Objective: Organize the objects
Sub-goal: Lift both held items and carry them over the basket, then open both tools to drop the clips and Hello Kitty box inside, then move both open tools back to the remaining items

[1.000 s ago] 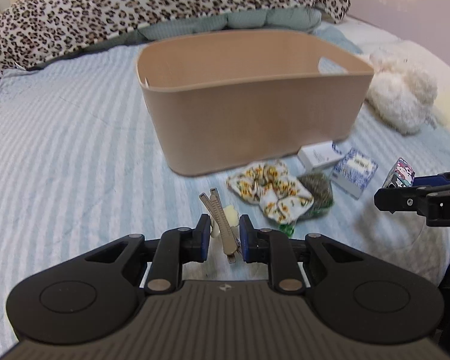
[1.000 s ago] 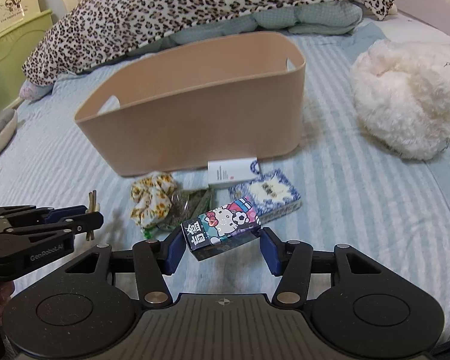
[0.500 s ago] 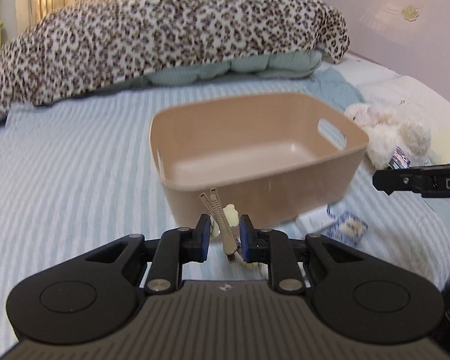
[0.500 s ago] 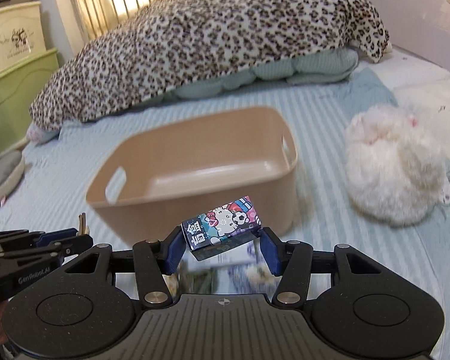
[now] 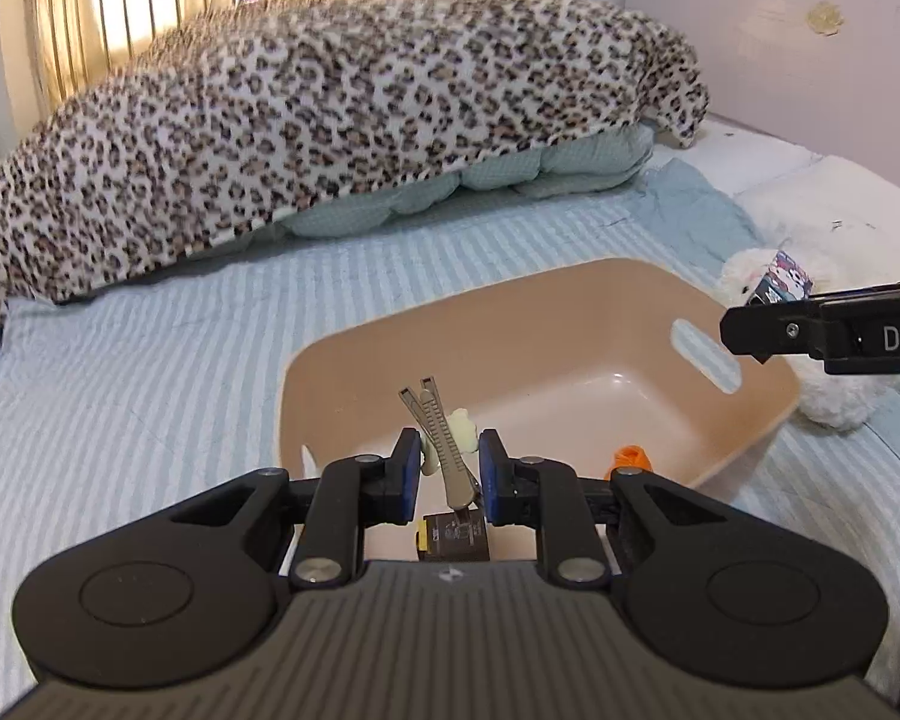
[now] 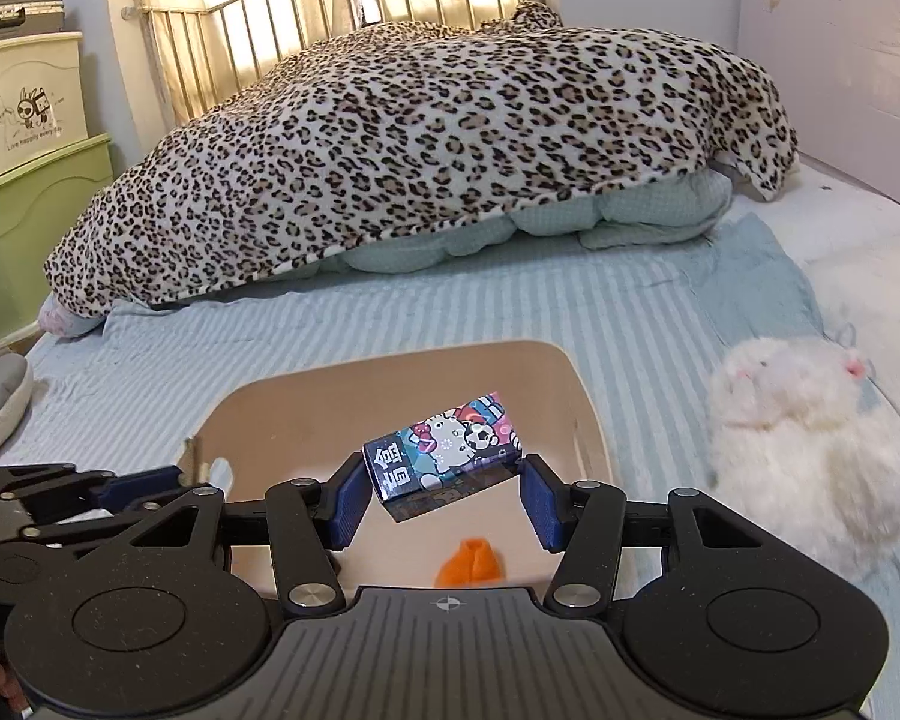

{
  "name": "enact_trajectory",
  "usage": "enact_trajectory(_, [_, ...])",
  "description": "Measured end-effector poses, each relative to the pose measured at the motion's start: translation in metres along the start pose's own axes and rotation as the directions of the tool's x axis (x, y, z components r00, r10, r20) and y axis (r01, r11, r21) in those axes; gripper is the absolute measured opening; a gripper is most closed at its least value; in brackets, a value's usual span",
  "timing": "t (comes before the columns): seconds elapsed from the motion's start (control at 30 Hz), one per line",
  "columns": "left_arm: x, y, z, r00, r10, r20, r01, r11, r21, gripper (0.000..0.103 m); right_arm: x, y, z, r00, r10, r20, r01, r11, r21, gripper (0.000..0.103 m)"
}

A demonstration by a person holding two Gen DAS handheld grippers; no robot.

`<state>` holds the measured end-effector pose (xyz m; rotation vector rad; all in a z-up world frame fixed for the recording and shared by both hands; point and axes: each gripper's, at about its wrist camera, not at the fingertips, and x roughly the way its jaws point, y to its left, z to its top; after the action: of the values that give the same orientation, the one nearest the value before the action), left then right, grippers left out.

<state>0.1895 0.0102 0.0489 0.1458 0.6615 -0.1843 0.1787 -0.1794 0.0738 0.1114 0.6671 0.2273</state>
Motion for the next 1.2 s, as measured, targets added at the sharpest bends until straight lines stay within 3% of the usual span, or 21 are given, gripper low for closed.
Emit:
enact_trajectory(0.33, [0.069,-0.008,-0.010,0.986,0.013,-0.164,-0.015,1.000,-0.008,0.022,0.068,0.022,0.000,0.993,-0.037,-0.112,0.023,0.992,-0.126,0.051])
enact_trajectory(0.5, [0.081,0.000,-0.018,0.977,0.006,-0.215,-0.017,0.999,-0.049,0.023,0.091,0.022,-0.013,0.982,-0.049,-0.181,0.025,0.991,-0.132,0.051])
enact_trajectory(0.57, [0.079,0.003,-0.017,0.976,0.014,-0.217,-0.025,0.999,-0.048,0.026,0.094,0.019,-0.016,0.979,-0.044,-0.200,0.019,0.992,-0.124,0.056])
enact_trajectory(0.7, [0.066,0.006,-0.010,0.981,0.046,-0.191,-0.056,0.997,-0.047,0.034,0.085,0.020,-0.017,0.982,-0.041,-0.187,0.014,0.990,-0.143,0.067])
enact_trajectory(0.73, [0.062,0.007,-0.007,0.982,0.040,-0.187,-0.052,0.997,-0.059,0.037,0.081,0.021,-0.016,0.983,-0.046,-0.177,0.019,0.988,-0.150,0.074])
enact_trajectory(0.77, [0.057,0.009,-0.005,0.982,0.040,-0.182,-0.053,0.996,-0.069,0.043,0.076,0.021,-0.015,0.985,-0.049,-0.167,0.023,0.988,-0.154,0.078])
enact_trajectory(0.83, [0.045,0.011,-0.001,0.986,0.060,-0.158,-0.073,0.994,-0.081,0.067,0.063,0.021,-0.015,0.988,-0.046,-0.148,0.024,0.988,-0.151,0.080])
enact_trajectory(0.97, [0.020,0.014,0.001,0.991,0.084,-0.106,-0.094,0.992,-0.089,0.072,0.042,0.018,-0.012,0.990,-0.047,-0.130,0.028,0.989,-0.143,0.093])
enact_trajectory(1.2, [-0.013,0.015,-0.012,0.990,0.074,-0.119,-0.085,0.993,-0.086,0.075,0.007,0.004,-0.026,0.992,-0.048,-0.119,0.034,0.993,-0.112,0.102])
